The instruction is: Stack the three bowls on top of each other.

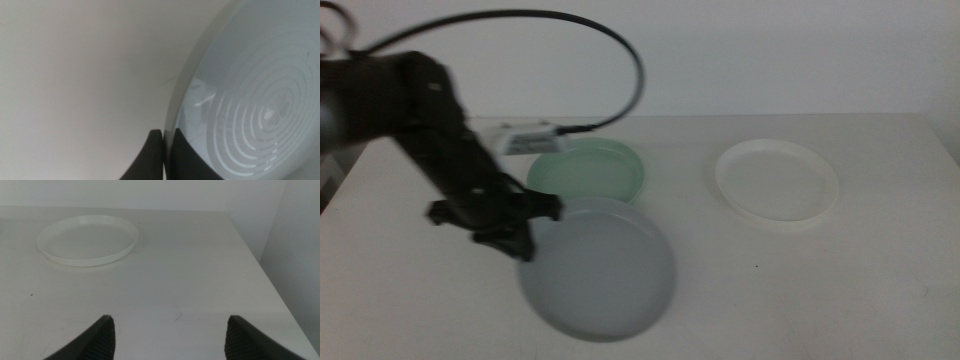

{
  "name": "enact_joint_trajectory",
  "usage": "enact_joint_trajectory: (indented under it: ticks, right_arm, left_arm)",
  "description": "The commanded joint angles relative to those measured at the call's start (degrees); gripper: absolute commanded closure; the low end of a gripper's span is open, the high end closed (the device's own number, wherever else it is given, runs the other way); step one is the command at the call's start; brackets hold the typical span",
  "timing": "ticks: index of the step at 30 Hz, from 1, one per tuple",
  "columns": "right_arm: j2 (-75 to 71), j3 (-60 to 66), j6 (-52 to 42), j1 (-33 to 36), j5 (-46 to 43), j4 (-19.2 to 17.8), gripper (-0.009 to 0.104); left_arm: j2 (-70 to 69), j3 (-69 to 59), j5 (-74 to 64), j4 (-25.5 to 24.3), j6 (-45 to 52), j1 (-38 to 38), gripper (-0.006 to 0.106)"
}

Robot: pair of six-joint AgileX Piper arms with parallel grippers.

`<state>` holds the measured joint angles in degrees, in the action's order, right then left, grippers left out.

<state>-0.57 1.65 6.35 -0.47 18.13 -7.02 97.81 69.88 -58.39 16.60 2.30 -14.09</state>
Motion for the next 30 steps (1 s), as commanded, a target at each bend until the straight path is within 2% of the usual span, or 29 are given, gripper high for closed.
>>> enact_joint_trajectory:
  ticks: [1, 7, 17, 20, 25, 27, 29, 30]
  right_arm:
    - [-1.6, -0.4, -0.8, -0.4, -4.1, -0.6, 0.039]
    - [-1.6, -0.4, -0.8, -0.4, -4.1, -0.6, 0.039]
    - [-1.6, -0.4, -0.8, -0.4, -4.1, -0.6, 0.039]
    - [-1.6, -0.4, -0.8, -0.4, -4.1, -0.6, 0.039]
    - [-1.6, -0.4, -0.8, -0.4, -4.1, -0.6, 0.039]
    - [-1.6, -0.4, -0.8, -0.4, -4.1, -0.6, 0.039]
    - [-1.6, -0.4, -0.8, -0.4, -4.1, -0.6, 0.039]
    - [-1.6, -0.4, -0.8, -0.4, -4.1, -0.6, 0.039]
  left_arm:
    - [0.5, 3.8, 1.7, 2.8, -0.8, -3.6, 0.101]
    - [8.1, 8.5, 4.8, 4.4, -0.8, -9.3, 0.101]
    - [13.7, 10.9, 7.8, 8.1, 1.1, -10.7, 0.098]
    - [13.6, 11.5, 7.4, 8.1, 2.4, -10.7, 0.080]
    - [11.6, 13.4, 4.3, 7.0, 2.6, -9.5, 0.014]
    - [9.7, 15.1, 3.4, 5.9, 1.4, -8.3, -0.004]
    - [7.3, 17.2, 3.7, 3.4, -0.8, -7.3, -0.005]
    - [6.1, 18.3, 4.2, 0.7, -2.3, -6.8, -0.005]
